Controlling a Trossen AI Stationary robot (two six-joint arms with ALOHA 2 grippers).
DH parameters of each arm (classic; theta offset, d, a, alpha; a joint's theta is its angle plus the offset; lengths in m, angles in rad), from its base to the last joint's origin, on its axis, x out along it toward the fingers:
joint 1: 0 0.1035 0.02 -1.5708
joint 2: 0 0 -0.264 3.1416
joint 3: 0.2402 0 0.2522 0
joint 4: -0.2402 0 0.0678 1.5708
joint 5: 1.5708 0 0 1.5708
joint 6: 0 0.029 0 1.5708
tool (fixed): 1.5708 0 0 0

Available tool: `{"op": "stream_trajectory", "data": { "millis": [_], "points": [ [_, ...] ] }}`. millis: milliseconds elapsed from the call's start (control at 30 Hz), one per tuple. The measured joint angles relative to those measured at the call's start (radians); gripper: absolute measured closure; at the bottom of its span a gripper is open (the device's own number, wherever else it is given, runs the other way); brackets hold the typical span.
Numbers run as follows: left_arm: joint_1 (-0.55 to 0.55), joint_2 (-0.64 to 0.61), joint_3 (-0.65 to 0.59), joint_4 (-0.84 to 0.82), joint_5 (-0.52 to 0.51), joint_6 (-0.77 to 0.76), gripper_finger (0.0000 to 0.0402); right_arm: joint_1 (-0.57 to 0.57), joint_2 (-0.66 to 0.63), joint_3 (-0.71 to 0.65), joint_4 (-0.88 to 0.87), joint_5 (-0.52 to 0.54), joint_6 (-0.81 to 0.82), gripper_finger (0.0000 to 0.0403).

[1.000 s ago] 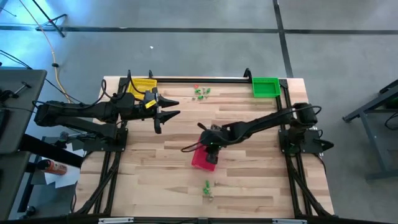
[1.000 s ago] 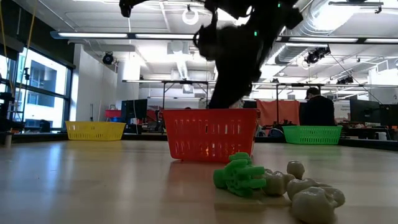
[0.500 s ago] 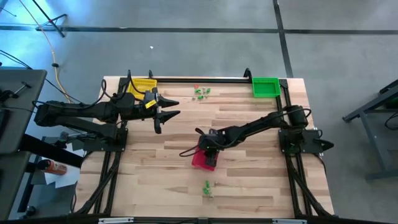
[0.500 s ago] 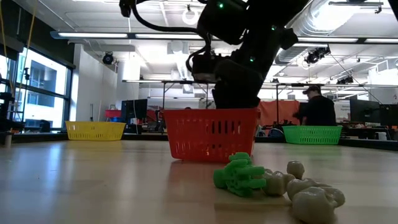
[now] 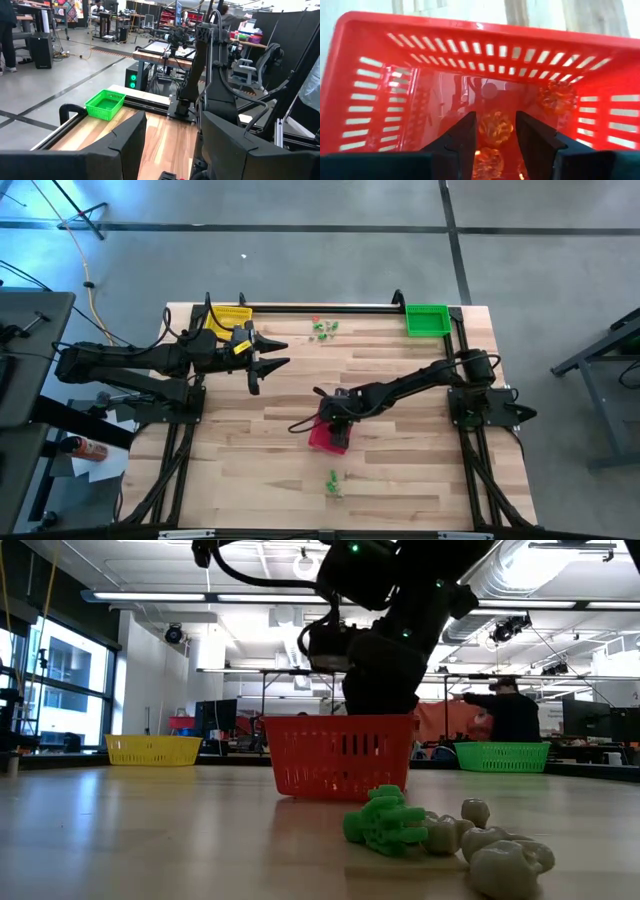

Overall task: Sort Halloween decoration
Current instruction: Put the orange pumpkin toy into the red bin

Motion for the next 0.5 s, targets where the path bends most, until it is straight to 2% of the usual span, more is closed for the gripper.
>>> {"op": "stream_trajectory", "data": {
  "millis": [267,500],
  "points": [
    [0.0,0.0,0.0,0.0,0.0,0.0,0.022,0.013,-0.069,0.0,-0.029,0.046,-0.05,0.0217],
    [0.0,0.0,0.0,-0.002,0.0,0.0,0.022,0.01,-0.233,0.0,-0.183,0.078,-0.054,0.0206]
  ]
}}
